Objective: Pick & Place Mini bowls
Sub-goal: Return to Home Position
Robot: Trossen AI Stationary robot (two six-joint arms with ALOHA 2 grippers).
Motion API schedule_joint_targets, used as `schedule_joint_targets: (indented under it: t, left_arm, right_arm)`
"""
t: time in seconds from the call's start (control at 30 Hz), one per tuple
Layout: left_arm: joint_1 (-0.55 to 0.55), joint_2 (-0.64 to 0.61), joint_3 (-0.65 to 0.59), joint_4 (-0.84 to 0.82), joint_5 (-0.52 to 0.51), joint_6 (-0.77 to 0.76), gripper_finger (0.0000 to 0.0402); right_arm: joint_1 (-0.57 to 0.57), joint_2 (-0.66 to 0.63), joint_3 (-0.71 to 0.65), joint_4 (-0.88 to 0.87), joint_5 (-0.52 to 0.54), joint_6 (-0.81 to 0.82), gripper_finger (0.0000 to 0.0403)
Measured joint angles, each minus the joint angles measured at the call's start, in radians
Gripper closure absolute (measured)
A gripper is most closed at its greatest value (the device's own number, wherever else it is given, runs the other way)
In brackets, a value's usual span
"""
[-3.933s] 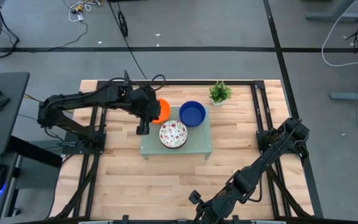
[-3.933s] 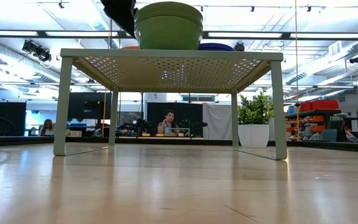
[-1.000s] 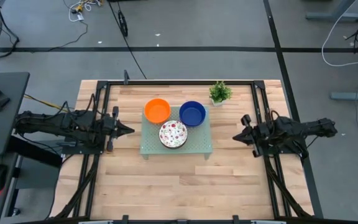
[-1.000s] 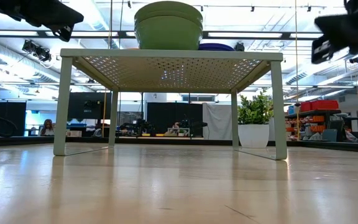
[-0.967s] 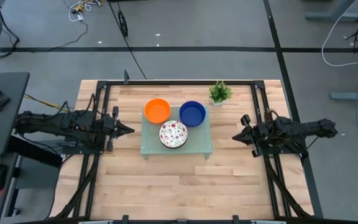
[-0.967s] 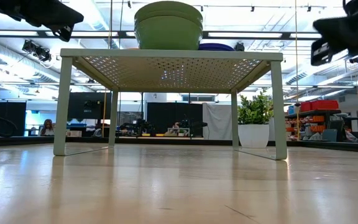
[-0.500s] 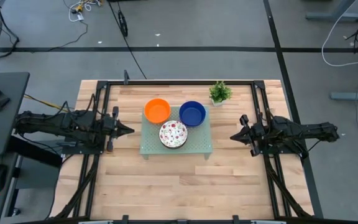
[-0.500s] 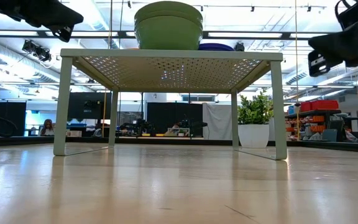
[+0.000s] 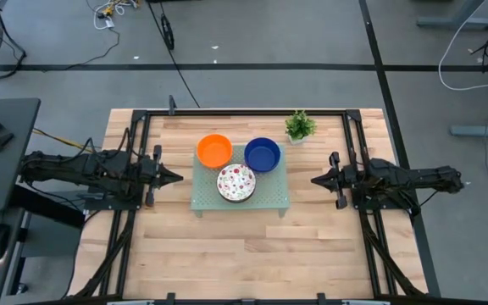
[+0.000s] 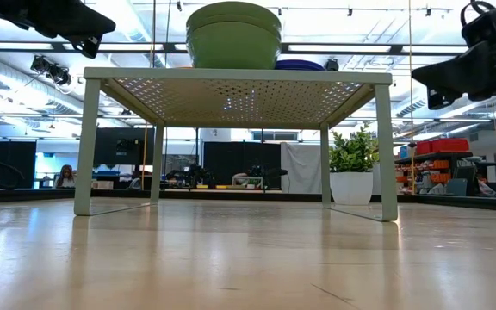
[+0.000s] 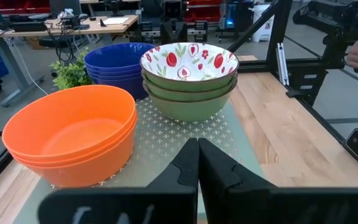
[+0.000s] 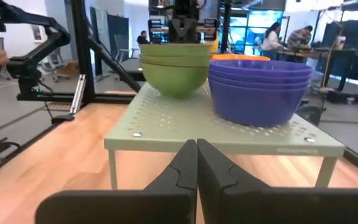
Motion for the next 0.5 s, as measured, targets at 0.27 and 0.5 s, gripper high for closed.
schedule_joint_targets:
  t: [0.27,0.5]
  left_arm:
    - [0.0,0.0,0.0,0.0,0.0,0.0,0.0396]
    - [0.0,0.0,0.0,0.0,0.0,-0.001,0.0396]
  right_arm:
    - [0.0,0.029,0.0,0.001,-0.001,0.035,0.039]
    - [0.0,0.029,0.0,0.002,-0.001,0.035,0.0389]
